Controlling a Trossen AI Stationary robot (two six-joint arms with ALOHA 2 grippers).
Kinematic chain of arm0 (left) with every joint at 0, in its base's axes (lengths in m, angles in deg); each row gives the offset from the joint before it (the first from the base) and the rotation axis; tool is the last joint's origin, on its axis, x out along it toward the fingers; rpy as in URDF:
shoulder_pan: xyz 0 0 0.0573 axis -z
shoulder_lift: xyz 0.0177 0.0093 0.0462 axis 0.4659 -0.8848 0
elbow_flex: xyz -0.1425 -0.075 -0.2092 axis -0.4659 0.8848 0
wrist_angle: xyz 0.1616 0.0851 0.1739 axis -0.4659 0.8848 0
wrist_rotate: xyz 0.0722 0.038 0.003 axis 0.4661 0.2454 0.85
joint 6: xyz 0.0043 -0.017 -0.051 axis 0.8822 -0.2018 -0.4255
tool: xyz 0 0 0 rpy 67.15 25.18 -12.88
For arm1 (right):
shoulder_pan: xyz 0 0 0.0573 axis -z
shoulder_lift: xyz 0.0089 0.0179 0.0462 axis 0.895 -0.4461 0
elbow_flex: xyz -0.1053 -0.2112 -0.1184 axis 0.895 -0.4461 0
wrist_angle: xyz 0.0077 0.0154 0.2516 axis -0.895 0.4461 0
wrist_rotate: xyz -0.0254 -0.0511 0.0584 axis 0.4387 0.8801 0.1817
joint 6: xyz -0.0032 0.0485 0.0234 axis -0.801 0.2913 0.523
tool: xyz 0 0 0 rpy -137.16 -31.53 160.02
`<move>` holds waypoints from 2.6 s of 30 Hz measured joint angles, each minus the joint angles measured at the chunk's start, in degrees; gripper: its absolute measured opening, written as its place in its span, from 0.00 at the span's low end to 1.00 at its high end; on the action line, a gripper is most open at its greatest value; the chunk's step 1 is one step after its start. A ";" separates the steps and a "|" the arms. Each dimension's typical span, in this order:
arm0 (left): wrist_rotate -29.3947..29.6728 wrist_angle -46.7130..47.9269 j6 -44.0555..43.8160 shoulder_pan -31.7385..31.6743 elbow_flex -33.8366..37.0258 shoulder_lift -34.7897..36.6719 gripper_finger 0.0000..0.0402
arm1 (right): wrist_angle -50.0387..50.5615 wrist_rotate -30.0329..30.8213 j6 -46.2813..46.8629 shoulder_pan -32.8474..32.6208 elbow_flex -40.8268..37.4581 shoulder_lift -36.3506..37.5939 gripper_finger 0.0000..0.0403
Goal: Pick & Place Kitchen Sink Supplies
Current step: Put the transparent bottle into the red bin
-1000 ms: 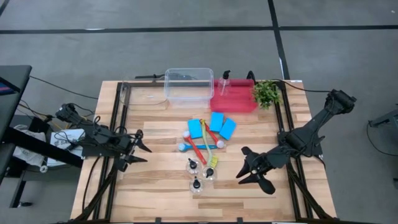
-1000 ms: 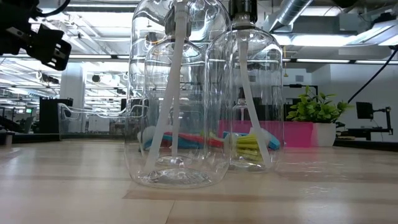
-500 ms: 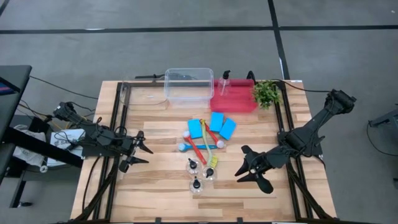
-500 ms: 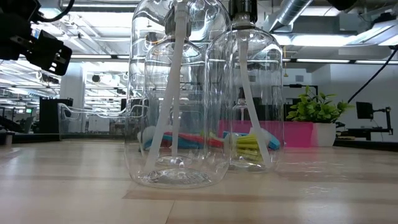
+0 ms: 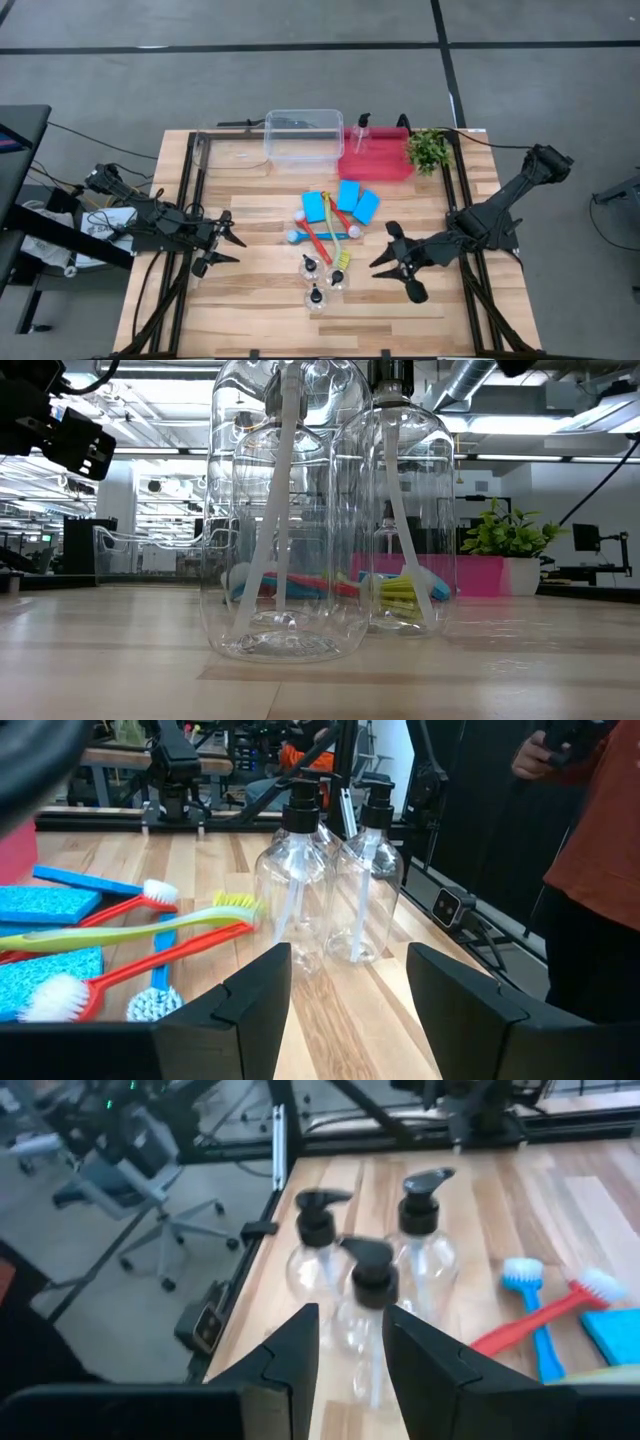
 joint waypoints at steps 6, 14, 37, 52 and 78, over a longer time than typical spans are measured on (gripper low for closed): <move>-0.10 -0.22 0.01 0.00 0.00 0.00 0.50 | -8.68 -0.07 -0.07 1.65 0.02 -7.96 0.27; -0.08 -0.29 0.01 0.00 0.00 0.00 0.50 | -15.25 0.72 0.24 -0.54 0.02 -14.30 0.34; 0.05 -0.51 0.01 -0.02 0.00 0.00 0.50 | -13.57 9.03 -1.14 0.30 0.02 -17.05 0.64; 0.03 -0.70 0.01 0.00 0.00 0.02 0.50 | -14.63 7.75 -2.36 1.31 0.00 -17.03 0.64; -0.01 -1.90 0.01 0.00 0.00 0.02 0.50 | -24.29 8.96 -4.31 2.71 -0.04 -23.45 0.64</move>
